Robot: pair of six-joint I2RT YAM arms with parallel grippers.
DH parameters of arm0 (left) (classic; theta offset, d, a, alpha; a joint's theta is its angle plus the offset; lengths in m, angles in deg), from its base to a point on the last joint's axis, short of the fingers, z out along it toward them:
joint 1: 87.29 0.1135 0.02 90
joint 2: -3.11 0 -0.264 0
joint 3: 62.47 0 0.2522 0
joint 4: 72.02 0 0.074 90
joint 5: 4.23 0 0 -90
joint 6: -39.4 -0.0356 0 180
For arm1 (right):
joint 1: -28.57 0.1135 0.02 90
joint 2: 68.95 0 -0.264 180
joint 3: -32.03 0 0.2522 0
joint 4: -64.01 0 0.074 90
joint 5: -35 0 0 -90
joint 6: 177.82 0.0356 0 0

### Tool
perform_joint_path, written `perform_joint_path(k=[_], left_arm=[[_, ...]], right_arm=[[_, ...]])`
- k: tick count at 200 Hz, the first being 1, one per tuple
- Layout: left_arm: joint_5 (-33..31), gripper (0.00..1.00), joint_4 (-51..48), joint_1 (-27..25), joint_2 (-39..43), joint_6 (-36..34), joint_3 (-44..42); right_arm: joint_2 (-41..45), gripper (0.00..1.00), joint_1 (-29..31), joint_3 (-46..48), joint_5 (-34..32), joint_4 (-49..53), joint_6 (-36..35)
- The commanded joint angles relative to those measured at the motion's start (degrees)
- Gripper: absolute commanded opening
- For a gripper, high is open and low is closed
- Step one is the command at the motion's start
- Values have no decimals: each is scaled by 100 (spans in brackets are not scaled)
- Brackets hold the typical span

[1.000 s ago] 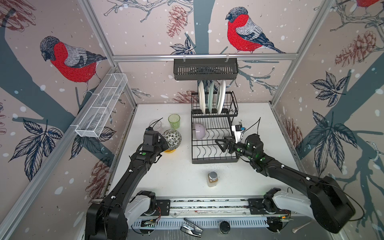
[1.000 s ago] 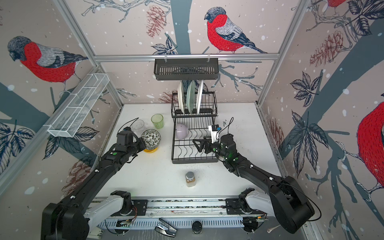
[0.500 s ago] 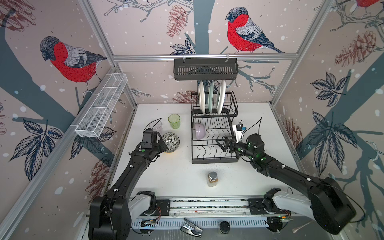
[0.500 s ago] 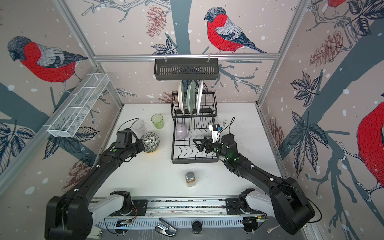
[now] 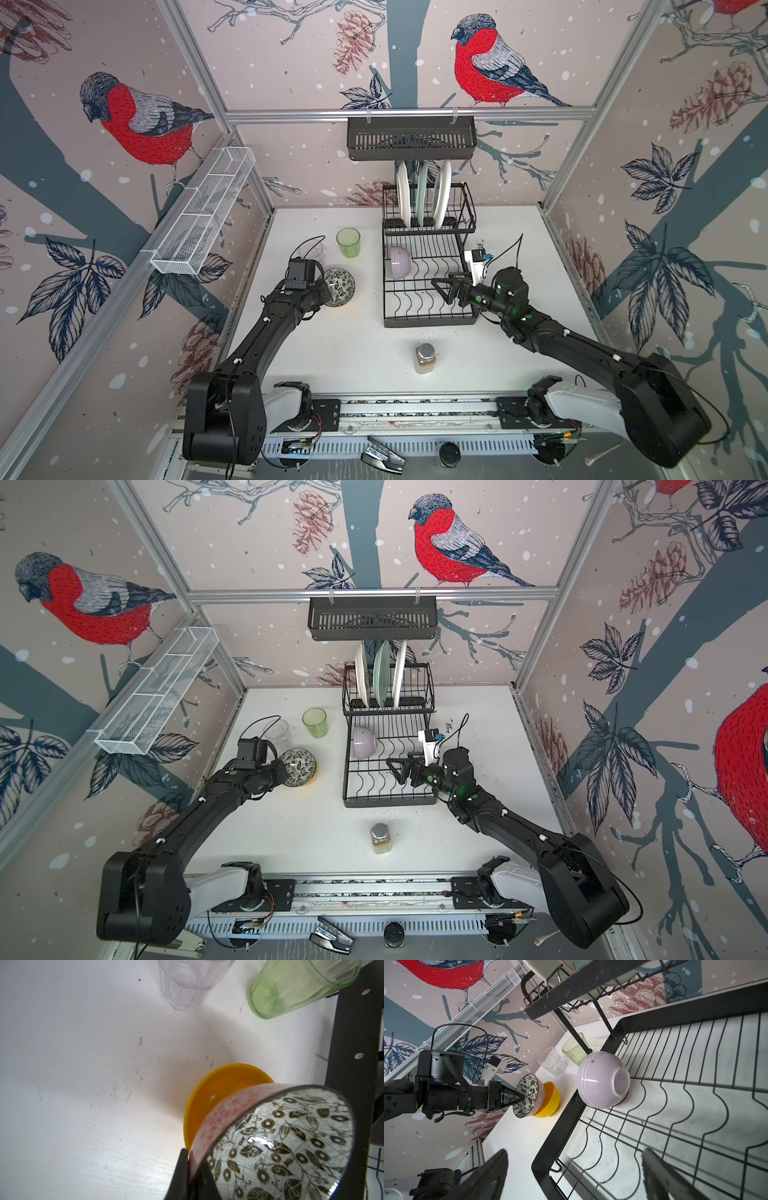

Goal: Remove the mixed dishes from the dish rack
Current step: 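Lower the pink patterned bowl into the yellow bowl with the left gripper, then open the left gripper and draw back while the right gripper reaches toward the lilac bowl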

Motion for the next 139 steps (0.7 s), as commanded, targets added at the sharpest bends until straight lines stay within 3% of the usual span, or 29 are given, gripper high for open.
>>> perform_joint_path(k=[1, 6, 22, 26, 31, 34, 90, 119, 139], left_arm=[[123, 40, 160, 16, -102, -114, 124], [136, 52, 146, 14, -123, -123, 151], [147, 64, 103, 16, -141, -177, 216], [146, 74, 93, 18, -141, -179, 230], [148, 94, 91, 16, -129, -186, 242], [154, 97, 93, 16, -125, -188, 251], [489, 97, 158, 16, -49, -196, 342], [898, 97, 372, 16, 22, -106, 264], [676, 97, 513, -8, 208, 222, 160]], right_arm=[[-29, 100, -5, -46, 91, -48, 51], [-38, 100, 0, -50, 92, -48, 45], [-40, 99, -3, -46, 69, -40, 36], [-39, 100, -2, -46, 67, -40, 36], [-44, 100, -13, -50, 67, -40, 36], [-47, 100, -14, -51, 67, -35, 36], [-122, 100, -13, -97, -104, 54, -82], [-239, 100, 59, -278, -493, 457, -294], [-267, 100, 233, -406, -961, 734, -468]])
